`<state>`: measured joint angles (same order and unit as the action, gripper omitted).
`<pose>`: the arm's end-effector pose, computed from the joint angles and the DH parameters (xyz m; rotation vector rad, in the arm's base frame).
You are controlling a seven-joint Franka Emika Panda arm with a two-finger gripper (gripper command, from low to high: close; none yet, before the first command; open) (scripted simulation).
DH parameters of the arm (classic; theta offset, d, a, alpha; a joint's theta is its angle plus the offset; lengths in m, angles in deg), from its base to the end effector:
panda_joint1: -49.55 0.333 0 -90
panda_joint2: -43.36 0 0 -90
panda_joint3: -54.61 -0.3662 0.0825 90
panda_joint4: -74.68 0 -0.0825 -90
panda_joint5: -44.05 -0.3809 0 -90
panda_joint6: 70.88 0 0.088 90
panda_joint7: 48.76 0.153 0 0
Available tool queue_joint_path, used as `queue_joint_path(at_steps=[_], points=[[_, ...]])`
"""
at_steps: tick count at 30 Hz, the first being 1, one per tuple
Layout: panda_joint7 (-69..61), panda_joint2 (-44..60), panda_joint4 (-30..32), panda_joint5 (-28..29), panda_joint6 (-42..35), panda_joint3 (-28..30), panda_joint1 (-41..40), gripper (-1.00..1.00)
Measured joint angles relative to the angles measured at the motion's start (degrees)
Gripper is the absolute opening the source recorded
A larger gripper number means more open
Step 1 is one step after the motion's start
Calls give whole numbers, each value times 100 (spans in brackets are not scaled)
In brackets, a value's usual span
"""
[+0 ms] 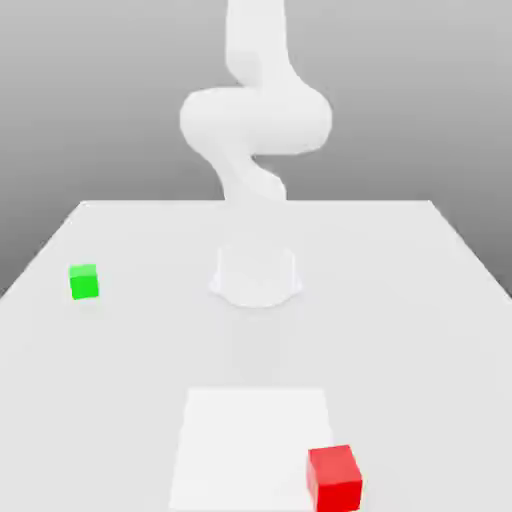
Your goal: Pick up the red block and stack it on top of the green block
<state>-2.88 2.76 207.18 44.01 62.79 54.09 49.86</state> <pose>0.3753 0.0067 0.6791 -2.4951 1.0351 -0.9494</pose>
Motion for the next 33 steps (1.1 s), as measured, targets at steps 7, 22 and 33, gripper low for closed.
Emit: queue_joint_path(at_steps=[7, 22, 33], points=[[31, 1489, 205, 14, 537, -157, 97, 0], [209, 4607, 631, 200, 1656, -439, 378, 0], [400, 6374, 578, 444, 2767, -307, 580, -100]])
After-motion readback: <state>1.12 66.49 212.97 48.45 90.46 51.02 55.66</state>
